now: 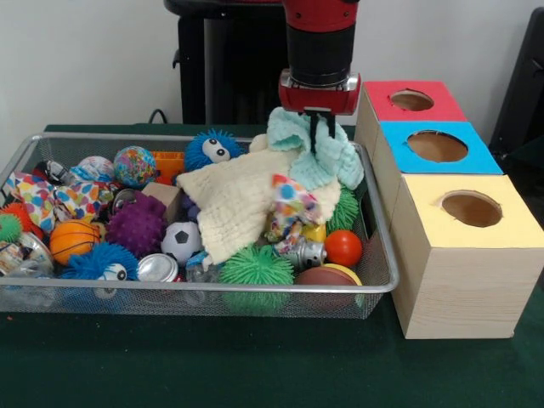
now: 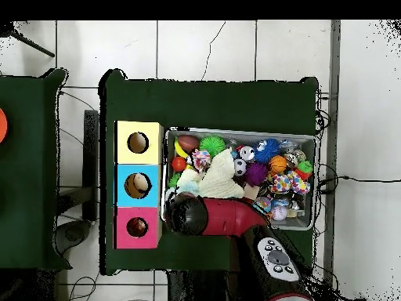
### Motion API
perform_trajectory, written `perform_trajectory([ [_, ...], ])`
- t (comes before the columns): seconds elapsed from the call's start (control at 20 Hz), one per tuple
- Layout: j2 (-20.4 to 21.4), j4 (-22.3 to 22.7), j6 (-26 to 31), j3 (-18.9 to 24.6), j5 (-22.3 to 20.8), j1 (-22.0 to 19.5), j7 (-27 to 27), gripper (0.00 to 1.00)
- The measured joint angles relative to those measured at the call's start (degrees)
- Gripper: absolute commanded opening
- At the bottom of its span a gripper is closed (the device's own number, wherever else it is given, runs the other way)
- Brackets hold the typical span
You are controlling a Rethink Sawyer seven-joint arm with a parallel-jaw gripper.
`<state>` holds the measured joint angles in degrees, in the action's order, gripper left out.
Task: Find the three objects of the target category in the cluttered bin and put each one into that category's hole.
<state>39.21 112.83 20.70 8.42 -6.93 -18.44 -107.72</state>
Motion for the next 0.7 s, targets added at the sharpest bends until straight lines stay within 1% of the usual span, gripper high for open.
perform_trajectory([
  [0.3,0.70,1.47,0.00,0.00,2.32,1.39,0.00,0.00],
  [0.7,0.13,1.22,-0.67,-0.67,2.25,2.13,0.00,0.00],
])
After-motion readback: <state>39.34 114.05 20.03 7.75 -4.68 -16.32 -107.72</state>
